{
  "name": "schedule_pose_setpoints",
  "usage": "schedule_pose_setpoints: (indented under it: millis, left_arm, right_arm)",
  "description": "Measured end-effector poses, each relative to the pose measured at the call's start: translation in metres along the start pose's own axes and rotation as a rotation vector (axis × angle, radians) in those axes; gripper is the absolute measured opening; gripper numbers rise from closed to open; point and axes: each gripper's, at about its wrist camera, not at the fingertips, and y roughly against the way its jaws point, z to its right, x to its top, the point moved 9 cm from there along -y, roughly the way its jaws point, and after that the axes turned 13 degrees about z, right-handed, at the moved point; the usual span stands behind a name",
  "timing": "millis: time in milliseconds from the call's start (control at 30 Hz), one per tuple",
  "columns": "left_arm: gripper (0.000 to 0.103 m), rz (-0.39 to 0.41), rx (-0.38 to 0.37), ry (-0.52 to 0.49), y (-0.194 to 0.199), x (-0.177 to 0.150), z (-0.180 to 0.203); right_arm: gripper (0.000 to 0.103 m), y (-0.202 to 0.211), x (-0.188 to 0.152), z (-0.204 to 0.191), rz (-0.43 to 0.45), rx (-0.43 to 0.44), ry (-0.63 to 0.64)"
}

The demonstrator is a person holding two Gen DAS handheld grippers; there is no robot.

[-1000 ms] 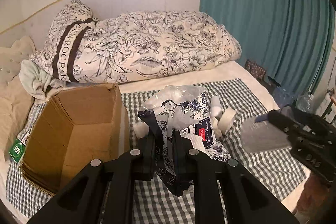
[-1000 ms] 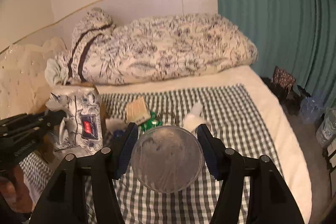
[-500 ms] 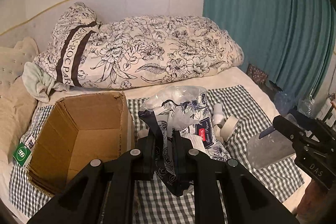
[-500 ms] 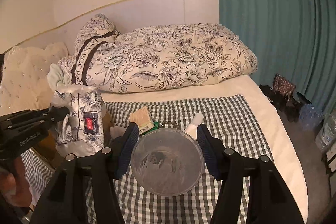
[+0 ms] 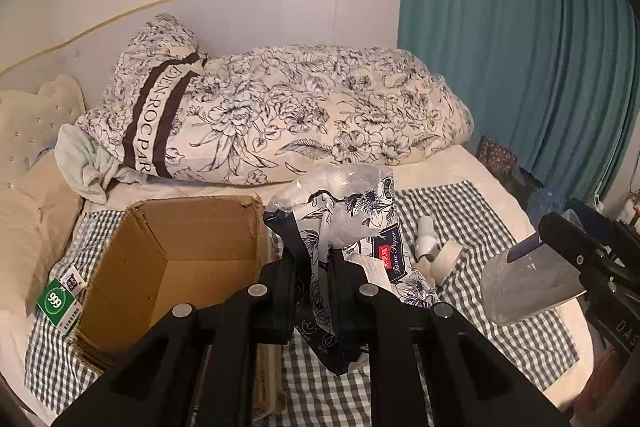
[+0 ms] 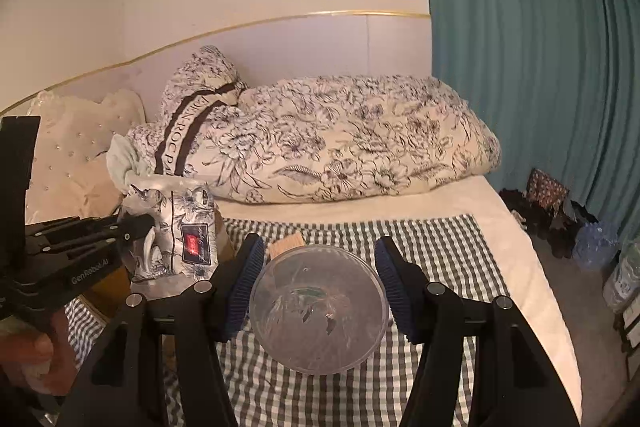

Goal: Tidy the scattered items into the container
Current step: 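Carry the tissue pack and clear jar over the cardboard box with both grippers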

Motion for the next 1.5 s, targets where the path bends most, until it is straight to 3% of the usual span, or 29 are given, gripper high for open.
schedule_pose_setpoints:
  millis: [400,833,1133,1500]
  left_arm:
    - [0.013,0.011,0.065,0.027,0.005,0.016,-0.045]
    - [0.013,0.013,0.178,0.03,0.014,0.022,-0.11]
    - [0.013,-0.012,0.266,0.046,0.016,0.014,-0.17]
    - [0.013,-0.059,0.317,0.053,0.009,-0.005,-0.217]
  right_arm:
    - [0.058,-0.012,0.021,-0.038,0.008,0.042,0.041]
    - [0.058,-0.033,0.037,-0.09,0.009,0.164,0.02]
    - [0.058,-0.051,0.028,-0.133,-0.019,0.242,0.034]
    - [0.058,-0.082,0.013,-0.183,-0.068,0.309,0.051]
